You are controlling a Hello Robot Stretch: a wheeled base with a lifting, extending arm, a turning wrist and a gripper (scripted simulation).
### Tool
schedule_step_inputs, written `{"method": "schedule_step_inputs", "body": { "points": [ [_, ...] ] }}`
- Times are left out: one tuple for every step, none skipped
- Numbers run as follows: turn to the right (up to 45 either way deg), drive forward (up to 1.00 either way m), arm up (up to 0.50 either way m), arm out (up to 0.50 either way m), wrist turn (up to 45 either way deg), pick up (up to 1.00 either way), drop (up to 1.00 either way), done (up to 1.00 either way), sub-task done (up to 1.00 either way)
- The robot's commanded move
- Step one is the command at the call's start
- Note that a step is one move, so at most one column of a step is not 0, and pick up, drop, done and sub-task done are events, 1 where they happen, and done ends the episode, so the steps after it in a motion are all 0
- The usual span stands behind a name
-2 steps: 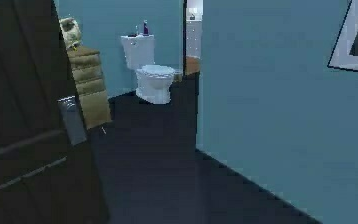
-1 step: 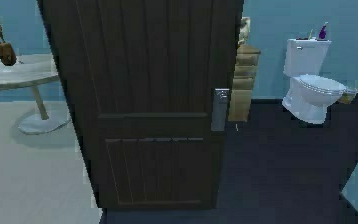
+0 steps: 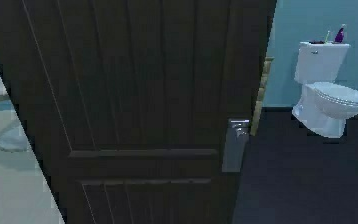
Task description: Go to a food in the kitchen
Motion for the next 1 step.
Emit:
{"method": "schedule_step_inputs", "body": {
  "points": [
    [-45.0, 0.00, 0.00, 0.00, 0.0, 0.00, 0.00, 0.00, 0.00]
  ]
}}
